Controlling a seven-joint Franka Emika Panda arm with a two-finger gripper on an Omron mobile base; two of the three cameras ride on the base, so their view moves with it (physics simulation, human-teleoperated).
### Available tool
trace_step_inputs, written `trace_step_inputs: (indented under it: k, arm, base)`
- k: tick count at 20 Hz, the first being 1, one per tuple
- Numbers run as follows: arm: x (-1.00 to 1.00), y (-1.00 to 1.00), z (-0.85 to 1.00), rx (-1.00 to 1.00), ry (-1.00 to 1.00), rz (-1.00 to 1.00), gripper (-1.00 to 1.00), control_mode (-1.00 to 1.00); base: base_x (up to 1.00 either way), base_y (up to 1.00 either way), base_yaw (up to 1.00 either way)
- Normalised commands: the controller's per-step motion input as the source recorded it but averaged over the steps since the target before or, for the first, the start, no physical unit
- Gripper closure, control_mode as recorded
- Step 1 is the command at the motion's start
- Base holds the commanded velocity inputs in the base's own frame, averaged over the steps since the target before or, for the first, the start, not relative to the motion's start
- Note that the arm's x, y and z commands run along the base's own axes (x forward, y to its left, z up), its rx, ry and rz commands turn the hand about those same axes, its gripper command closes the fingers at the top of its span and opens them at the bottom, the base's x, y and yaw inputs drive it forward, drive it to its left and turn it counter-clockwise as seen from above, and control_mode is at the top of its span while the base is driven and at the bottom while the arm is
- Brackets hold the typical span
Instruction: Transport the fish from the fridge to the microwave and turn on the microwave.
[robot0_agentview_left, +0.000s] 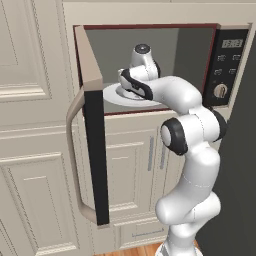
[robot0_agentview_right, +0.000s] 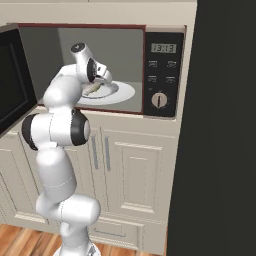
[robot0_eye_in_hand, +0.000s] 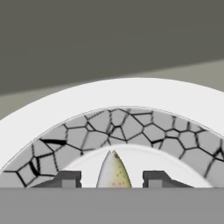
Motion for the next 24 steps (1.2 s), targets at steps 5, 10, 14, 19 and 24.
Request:
trace_step_inputs:
  k: [5,10,14,19,24]
  arm:
    - [0.0,0.0,0.0,0.0,0.0,0.0,-1.0,-1.0]
    - [-0.13,0.0,0.0,0.01,0.0,0.0,-1.0,-1.0]
    - [-0.3,0.0,0.0,0.01,-0.03,0.0,-1.0,-1.0]
    - [-0.33,0.0,0.03,0.0,-0.13,0.0,-1.0,-1.0]
    - [-0.36,0.0,0.08,0.0,-0.21,0.0,-1.0,-1.0]
  base:
    - [0.0,0.0,0.0]
    - [0.0,0.0,0.0]
    - [0.0,0.0,0.0]
    - [0.0,0.0,0.0]
    - [0.0,0.0,0.0]
